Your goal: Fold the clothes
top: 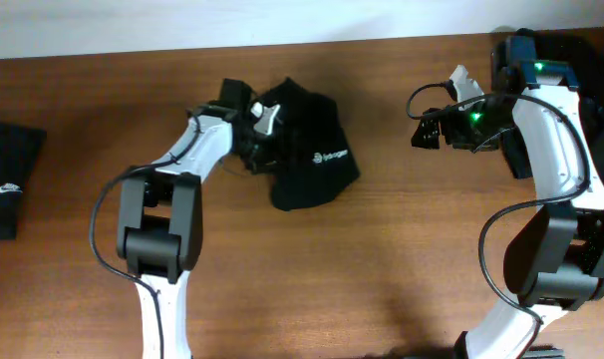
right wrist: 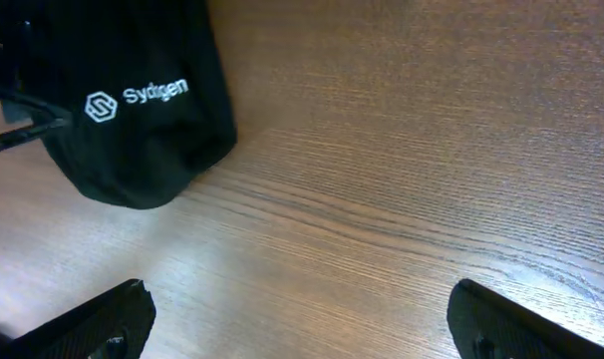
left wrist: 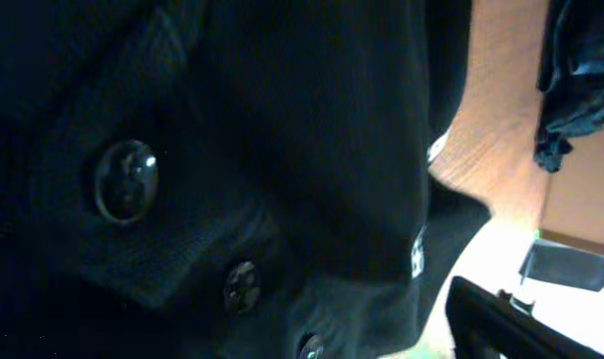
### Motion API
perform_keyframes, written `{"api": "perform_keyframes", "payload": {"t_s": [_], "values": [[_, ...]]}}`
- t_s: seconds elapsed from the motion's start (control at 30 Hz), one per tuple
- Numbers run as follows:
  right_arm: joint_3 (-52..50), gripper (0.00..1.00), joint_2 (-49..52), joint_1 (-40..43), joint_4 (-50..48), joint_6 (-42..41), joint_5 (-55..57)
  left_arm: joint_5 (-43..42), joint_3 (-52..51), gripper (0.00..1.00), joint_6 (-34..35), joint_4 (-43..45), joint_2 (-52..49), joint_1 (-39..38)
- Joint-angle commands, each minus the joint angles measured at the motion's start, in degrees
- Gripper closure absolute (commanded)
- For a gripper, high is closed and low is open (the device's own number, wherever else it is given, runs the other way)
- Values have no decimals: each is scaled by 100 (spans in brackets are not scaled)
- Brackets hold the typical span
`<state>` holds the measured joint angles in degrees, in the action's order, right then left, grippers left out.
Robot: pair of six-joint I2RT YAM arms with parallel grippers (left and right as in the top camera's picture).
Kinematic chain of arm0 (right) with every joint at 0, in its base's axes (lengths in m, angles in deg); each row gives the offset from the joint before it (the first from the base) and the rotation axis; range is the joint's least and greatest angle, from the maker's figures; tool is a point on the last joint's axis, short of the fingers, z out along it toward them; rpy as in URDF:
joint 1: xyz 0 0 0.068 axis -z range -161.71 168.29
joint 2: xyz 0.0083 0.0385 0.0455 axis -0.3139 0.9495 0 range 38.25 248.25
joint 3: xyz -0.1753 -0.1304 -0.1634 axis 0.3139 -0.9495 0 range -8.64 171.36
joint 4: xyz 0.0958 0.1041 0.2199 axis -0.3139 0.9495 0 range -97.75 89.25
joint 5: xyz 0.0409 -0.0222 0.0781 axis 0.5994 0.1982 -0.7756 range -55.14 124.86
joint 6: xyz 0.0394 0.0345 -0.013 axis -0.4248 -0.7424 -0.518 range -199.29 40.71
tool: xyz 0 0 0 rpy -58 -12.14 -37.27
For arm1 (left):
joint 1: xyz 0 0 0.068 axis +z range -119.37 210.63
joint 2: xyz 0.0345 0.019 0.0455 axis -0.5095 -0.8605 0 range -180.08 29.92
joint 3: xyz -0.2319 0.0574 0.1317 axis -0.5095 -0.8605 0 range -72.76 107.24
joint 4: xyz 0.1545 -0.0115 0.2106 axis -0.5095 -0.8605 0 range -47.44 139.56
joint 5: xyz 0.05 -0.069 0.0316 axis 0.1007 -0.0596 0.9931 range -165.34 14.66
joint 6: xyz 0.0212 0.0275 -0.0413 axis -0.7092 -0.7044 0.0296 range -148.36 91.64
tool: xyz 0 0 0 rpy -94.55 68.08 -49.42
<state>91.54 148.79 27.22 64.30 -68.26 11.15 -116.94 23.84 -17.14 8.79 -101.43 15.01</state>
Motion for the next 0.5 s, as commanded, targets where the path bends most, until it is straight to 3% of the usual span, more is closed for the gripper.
{"api": "perform_keyframes", "payload": {"t_s": [0.0, 0.1, 0.17, 0.23, 0.47], "values": [[9, 1, -46, -42, -28, 76, 162, 765, -186, 25, 428, 7, -280, -133], [9, 1, -46, -42, -31, 74, 188, 916, -186, 36, 481, 35, -280, -138], [9, 1, -46, -42, -31, 74, 188, 962, -186, 56, 481, 55, -280, -138], [9, 1, -46, -42, -28, 74, 188, 1012, -186, 69, 481, 79, -280, -138], [9, 1, -46, -42, -20, 74, 188, 1016, -166, 97, 457, 199, -278, -44]]}}
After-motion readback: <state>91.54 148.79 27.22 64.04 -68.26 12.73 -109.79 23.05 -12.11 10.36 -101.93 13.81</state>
